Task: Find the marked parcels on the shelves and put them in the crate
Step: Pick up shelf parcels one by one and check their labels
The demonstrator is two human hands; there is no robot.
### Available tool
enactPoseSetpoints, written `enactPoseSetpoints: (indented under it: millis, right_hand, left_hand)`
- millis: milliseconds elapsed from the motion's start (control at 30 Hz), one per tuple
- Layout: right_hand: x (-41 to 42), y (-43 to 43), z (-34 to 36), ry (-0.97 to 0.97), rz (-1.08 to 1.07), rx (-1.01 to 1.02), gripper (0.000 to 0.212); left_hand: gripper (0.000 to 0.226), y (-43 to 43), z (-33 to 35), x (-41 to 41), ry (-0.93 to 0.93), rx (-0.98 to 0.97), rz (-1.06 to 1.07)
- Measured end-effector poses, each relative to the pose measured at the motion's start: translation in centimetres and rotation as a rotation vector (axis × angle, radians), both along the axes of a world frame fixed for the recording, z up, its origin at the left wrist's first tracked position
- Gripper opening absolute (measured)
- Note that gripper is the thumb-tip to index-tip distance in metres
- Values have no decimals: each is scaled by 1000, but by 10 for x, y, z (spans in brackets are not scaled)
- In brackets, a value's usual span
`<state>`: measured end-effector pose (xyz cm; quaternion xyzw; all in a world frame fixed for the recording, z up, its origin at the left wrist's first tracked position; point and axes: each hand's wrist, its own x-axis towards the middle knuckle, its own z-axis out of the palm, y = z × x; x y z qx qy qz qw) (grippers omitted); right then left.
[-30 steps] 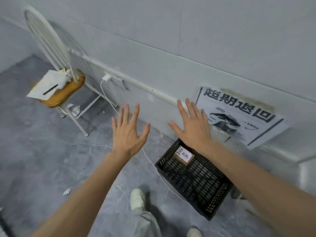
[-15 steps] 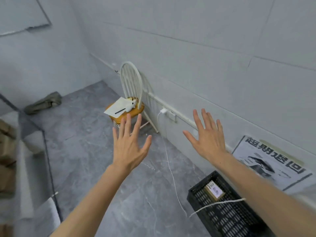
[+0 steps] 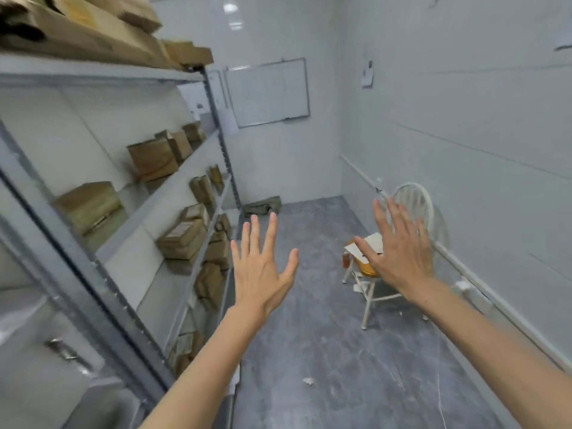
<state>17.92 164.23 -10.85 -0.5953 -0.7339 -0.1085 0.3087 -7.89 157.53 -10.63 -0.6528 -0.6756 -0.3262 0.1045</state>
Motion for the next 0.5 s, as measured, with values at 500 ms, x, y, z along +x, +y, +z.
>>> enactPoseSetpoints:
  millis: [500]
  right_hand:
    - [-304,-71,58,-61,753,164,81]
  left_hand:
    - [78,-218,54,-191,36,129,773]
